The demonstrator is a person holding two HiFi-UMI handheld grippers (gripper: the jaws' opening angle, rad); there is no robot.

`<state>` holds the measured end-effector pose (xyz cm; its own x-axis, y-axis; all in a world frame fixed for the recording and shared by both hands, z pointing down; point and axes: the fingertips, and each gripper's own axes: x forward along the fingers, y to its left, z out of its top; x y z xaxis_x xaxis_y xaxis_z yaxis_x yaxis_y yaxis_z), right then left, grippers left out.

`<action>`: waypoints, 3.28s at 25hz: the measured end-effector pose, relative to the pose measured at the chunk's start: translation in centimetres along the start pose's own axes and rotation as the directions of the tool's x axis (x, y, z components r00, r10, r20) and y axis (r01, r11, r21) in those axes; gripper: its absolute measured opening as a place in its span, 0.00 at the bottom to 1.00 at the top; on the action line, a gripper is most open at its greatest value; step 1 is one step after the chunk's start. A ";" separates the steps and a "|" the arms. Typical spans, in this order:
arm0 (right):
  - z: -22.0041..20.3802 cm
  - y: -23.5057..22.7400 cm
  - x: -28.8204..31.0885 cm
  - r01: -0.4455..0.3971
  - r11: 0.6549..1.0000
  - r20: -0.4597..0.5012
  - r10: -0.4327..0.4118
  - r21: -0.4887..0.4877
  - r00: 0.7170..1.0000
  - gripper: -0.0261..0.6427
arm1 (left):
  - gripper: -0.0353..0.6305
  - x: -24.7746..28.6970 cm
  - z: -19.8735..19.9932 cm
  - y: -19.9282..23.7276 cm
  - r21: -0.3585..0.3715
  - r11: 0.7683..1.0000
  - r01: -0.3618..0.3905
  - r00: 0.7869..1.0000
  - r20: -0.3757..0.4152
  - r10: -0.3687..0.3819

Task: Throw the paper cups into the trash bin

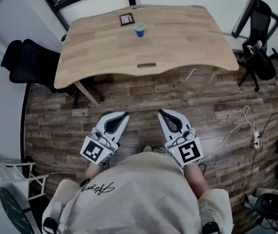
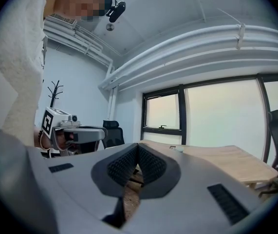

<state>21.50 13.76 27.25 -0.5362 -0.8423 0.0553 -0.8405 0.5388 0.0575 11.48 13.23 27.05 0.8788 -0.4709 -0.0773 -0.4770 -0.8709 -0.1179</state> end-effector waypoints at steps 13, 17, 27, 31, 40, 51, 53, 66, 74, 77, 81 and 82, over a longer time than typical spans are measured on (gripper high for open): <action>0.6 0.6 1.9 -0.025 1.000 0.001 0.025 -0.016 1.000 0.06 | 0.06 -0.8 0.7 2.0 0.021 0.999 -0.030 0.999 0.013 0.030; 0.0 0.4 1.4 -0.002 1.000 -0.026 0.001 -0.012 1.000 0.06 | 0.06 -0.5 0.5 1.9 0.014 1.000 -0.020 1.000 0.003 0.020; -0.1 -1.4 1.9 0.016 1.000 -0.015 -0.016 -0.009 1.000 0.06 | 0.06 0.6 0.3 3.1 0.015 1.000 -0.026 0.999 0.026 0.025; 0.1 -2.8 3.3 0.008 1.000 -0.011 -0.008 -0.016 1.000 0.06 | 0.06 1.6 0.0 4.4 0.027 0.999 -0.035 0.999 0.017 0.034; -0.1 -7.7 8.7 -0.016 0.999 0.021 0.017 -0.029 1.000 0.06 | 0.06 5.8 -1.6 9.6 -0.004 0.998 -0.067 0.998 -0.015 0.067; 0.9 -14.6 16.1 -0.055 0.998 0.010 0.055 -0.030 0.998 0.06 | 0.06 12.1 -1.8 17.0 0.032 0.997 -0.074 0.997 0.026 0.073; 1.0 -15.7 17.4 -0.063 0.998 0.011 0.063 -0.024 0.998 0.06 | 0.06 13.1 -2.2 18.3 0.023 0.995 -0.094 0.996 0.002 0.094; 2.4 -21.7 25.9 -0.144 0.989 0.016 0.145 -0.039 0.989 0.06 | 0.06 18.8 -2.5 26.4 0.016 0.986 -0.165 0.986 -0.001 0.165; 2.0 -25.6 29.3 -0.158 0.987 0.016 0.159 -0.034 0.987 0.06 | 0.06 22.1 -3.2 30.1 0.014 0.982 -0.190 0.982 -0.003 0.190; 1.7 -26.8 30.5 -0.167 0.986 0.012 0.168 -0.027 0.986 0.06 | 0.06 23.3 -3.7 31.4 0.011 0.980 -0.200 0.980 -0.010 0.200; 1.5 -28.5 31.9 -0.181 0.983 0.011 0.181 -0.026 0.983 0.06 | 0.06 24.8 -4.1 32.8 0.021 0.979 -0.205 0.979 -0.004 0.205; 1.5 -28.9 32.3 -0.184 0.983 0.011 0.184 -0.025 0.983 0.06 | 0.06 25.0 -4.1 33.2 0.029 0.978 -0.206 0.979 0.007 0.206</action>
<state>28.34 -29.00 25.91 -0.6825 -0.7289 0.0542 -0.7254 0.6846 0.0717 17.68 -28.08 25.28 0.7619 -0.6389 -0.1067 -0.6477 -0.7511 -0.1278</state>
